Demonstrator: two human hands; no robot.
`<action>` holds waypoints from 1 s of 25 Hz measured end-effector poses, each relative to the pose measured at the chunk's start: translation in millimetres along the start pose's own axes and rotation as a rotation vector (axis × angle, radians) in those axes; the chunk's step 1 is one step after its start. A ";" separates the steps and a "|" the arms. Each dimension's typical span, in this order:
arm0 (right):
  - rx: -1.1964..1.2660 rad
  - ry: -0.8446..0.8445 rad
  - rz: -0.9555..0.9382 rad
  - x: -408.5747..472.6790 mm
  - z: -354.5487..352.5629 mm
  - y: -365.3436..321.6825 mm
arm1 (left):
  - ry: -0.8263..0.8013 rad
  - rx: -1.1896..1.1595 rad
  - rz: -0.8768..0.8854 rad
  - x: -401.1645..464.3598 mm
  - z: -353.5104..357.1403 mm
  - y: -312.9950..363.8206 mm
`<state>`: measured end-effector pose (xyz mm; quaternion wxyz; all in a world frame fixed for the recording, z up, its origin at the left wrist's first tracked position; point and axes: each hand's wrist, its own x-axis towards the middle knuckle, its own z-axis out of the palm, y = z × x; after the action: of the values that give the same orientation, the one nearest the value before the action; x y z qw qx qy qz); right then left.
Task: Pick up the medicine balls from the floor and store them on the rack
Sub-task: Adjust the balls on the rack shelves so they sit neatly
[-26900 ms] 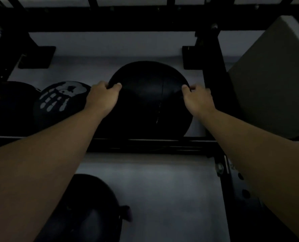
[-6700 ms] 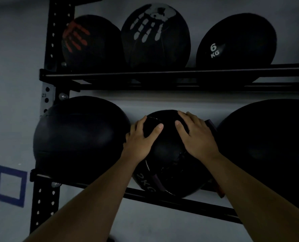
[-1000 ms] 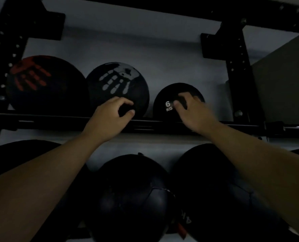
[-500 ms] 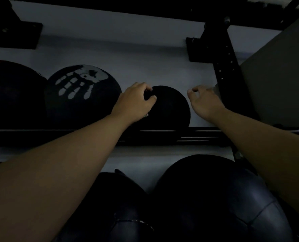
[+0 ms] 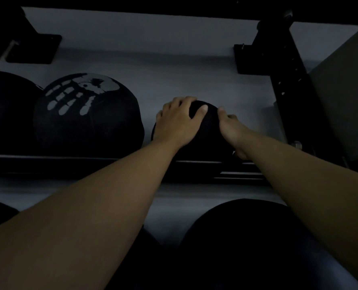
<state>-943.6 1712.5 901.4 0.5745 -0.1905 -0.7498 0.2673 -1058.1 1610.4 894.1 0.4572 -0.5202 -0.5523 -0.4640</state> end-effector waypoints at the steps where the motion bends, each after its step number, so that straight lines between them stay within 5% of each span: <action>1: 0.000 0.015 0.000 3.5 3.7 1.4 | 0.020 -0.002 0.000 -0.3 1.9 -1.1; 16: 0.063 0.143 -0.268 25.1 41.1 -15.1 | 0.182 -0.037 -0.113 -12.4 0.9 -20.2; 25: -0.065 0.040 -0.317 23.1 28.6 -20.8 | 0.048 0.026 -0.114 -12.6 -10.7 -19.7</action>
<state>-976.9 1704.7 926.2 0.6179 -0.0935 -0.7671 0.1448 -1077.0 1597.3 882.6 0.4502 -0.4706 -0.5758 -0.4943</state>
